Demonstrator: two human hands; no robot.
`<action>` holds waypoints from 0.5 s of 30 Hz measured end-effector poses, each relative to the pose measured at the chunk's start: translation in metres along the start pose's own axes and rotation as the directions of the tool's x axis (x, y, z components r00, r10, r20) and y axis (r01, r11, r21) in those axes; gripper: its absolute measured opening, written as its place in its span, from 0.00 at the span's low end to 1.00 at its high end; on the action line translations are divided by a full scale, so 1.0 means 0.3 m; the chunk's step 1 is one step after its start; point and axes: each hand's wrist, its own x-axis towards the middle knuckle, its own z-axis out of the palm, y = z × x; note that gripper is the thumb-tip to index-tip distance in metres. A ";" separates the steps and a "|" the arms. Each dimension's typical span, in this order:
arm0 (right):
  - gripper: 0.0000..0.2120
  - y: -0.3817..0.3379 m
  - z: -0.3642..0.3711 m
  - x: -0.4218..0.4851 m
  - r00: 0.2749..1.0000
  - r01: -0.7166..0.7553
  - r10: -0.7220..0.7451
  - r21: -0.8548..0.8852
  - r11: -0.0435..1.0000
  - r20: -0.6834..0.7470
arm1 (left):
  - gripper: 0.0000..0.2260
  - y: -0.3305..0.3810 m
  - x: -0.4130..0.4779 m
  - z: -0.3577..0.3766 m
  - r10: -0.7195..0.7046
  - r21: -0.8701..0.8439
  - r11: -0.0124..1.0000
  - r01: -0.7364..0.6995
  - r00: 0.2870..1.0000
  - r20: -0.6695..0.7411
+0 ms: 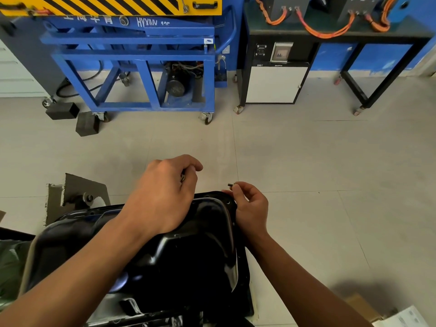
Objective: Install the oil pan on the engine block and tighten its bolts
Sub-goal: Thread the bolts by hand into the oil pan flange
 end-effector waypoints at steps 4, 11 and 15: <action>0.03 0.000 0.001 -0.001 1.000 0.001 -0.001 -0.007 1.000 -0.005 | 0.11 -0.002 0.001 0.001 0.007 -0.003 1.000 -0.007 1.000 -0.005; 0.03 -0.001 0.001 0.002 1.000 -0.002 0.002 -0.013 1.000 -0.002 | 0.11 0.002 0.000 0.000 0.007 0.006 1.000 -0.007 1.000 -0.013; 0.02 0.002 0.002 0.006 1.000 -0.007 0.007 -0.023 1.000 -0.015 | 0.11 0.002 0.002 0.001 -0.002 -0.001 1.000 0.002 1.000 -0.012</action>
